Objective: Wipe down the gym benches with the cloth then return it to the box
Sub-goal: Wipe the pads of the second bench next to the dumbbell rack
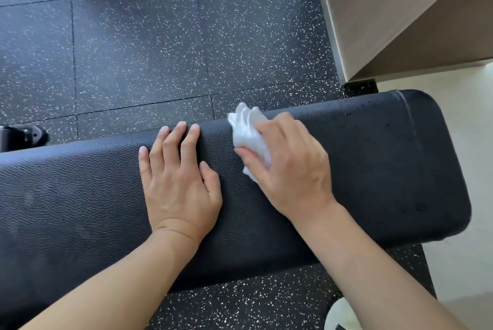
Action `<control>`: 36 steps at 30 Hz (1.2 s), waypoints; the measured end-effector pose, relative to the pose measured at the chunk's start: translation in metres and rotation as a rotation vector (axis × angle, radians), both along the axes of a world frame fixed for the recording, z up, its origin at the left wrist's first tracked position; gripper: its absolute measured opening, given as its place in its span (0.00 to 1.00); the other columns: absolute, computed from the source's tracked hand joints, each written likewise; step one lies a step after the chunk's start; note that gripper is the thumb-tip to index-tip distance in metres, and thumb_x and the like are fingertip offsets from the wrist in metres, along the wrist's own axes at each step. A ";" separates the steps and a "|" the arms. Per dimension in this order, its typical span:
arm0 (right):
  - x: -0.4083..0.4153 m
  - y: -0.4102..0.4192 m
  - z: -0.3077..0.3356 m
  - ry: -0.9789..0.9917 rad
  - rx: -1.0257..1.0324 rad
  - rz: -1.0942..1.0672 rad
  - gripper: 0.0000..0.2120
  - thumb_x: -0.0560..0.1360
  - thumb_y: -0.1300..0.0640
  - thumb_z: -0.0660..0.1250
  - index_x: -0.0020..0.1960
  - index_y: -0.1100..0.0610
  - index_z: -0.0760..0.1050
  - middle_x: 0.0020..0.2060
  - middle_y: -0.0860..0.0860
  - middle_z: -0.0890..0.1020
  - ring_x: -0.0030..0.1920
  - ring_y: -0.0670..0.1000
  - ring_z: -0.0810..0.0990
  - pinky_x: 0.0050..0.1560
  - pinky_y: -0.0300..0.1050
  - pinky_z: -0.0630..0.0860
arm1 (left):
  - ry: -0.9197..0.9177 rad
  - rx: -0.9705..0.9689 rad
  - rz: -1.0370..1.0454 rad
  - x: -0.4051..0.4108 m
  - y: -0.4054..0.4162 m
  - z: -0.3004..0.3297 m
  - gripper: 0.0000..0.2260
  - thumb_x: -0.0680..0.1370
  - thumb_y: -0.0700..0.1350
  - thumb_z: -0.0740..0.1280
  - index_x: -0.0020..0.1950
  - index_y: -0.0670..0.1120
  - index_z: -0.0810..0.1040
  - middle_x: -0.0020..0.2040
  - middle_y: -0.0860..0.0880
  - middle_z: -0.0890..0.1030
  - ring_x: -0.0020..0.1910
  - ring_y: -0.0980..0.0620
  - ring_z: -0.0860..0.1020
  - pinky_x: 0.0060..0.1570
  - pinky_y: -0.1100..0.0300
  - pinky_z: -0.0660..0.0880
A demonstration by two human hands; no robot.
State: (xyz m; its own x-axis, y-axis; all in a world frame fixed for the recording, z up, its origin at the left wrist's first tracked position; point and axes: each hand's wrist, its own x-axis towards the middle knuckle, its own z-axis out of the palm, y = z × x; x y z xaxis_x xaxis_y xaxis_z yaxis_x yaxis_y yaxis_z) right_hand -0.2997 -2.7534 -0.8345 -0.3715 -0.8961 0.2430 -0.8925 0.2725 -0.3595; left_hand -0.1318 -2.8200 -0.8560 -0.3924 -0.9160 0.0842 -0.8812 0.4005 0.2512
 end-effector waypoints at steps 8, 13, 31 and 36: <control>0.003 0.056 -0.012 0.089 -0.126 0.146 0.21 0.81 0.43 0.70 0.35 0.55 0.72 0.32 0.51 0.70 0.33 0.54 0.69 0.34 0.50 0.65 | -0.002 0.008 -0.001 0.000 0.000 0.002 0.28 0.78 0.49 0.59 0.79 0.47 0.69 0.79 0.46 0.70 0.81 0.42 0.63 0.81 0.38 0.53; -0.033 0.074 -0.013 0.126 -0.090 -0.045 0.22 0.82 0.45 0.70 0.35 0.55 0.68 0.31 0.51 0.69 0.32 0.54 0.67 0.32 0.49 0.64 | -0.001 0.008 0.001 0.000 0.001 0.001 0.28 0.78 0.49 0.58 0.79 0.47 0.69 0.79 0.46 0.70 0.81 0.42 0.63 0.81 0.38 0.52; -0.001 0.145 -0.019 0.117 -0.045 0.224 0.16 0.77 0.47 0.76 0.38 0.57 0.79 0.33 0.50 0.70 0.33 0.52 0.64 0.29 0.49 0.67 | 0.023 0.017 0.012 0.000 0.002 0.001 0.27 0.78 0.49 0.58 0.79 0.47 0.69 0.79 0.46 0.69 0.81 0.42 0.62 0.81 0.39 0.51; -0.018 0.040 -0.021 0.234 -0.179 -0.058 0.10 0.79 0.48 0.72 0.48 0.55 0.83 0.36 0.50 0.75 0.32 0.54 0.73 0.31 0.49 0.69 | 0.030 0.025 0.007 0.000 0.001 0.002 0.27 0.78 0.49 0.57 0.78 0.47 0.69 0.79 0.46 0.69 0.81 0.42 0.62 0.81 0.38 0.51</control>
State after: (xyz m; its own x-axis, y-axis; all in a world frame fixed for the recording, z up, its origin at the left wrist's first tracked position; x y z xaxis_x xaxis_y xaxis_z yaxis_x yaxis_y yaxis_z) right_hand -0.3180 -2.7132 -0.8556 -0.3363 -0.8102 0.4802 -0.9415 0.2763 -0.1932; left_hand -0.1320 -2.8189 -0.8536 -0.3833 -0.9207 0.0731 -0.8760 0.3875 0.2871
